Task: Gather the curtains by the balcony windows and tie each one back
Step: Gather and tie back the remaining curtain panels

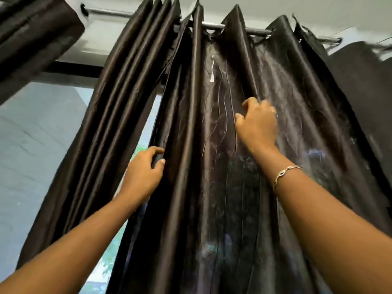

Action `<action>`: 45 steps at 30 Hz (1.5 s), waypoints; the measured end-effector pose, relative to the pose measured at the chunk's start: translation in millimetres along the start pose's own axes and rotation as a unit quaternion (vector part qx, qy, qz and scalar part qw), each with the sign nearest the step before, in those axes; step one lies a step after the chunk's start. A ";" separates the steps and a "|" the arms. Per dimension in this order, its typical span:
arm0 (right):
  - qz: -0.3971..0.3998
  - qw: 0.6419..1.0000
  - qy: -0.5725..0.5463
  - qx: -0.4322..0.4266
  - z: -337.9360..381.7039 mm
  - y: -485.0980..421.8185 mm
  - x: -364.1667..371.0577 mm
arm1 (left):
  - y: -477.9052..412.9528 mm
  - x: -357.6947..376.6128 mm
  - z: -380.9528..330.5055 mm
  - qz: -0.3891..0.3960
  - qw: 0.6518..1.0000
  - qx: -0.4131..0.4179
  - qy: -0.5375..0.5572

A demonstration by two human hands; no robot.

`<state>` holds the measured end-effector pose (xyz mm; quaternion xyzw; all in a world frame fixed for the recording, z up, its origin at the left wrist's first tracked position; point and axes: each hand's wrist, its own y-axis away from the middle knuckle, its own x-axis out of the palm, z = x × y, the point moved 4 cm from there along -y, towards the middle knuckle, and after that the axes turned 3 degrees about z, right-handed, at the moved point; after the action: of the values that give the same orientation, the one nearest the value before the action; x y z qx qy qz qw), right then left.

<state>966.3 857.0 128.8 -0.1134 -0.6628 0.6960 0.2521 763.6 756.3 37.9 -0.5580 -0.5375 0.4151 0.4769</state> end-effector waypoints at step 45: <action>0.059 0.998 0.020 0.031 -16.8 -0.3 -12.6 | 11.8 -19.9 -21.4 0.163 0.962 -0.067 0.210</action>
<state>985.3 865.1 125.3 -0.1583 -0.6281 0.7273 0.2269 785.4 735.0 29.7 -0.7436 -0.3535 0.3237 0.4662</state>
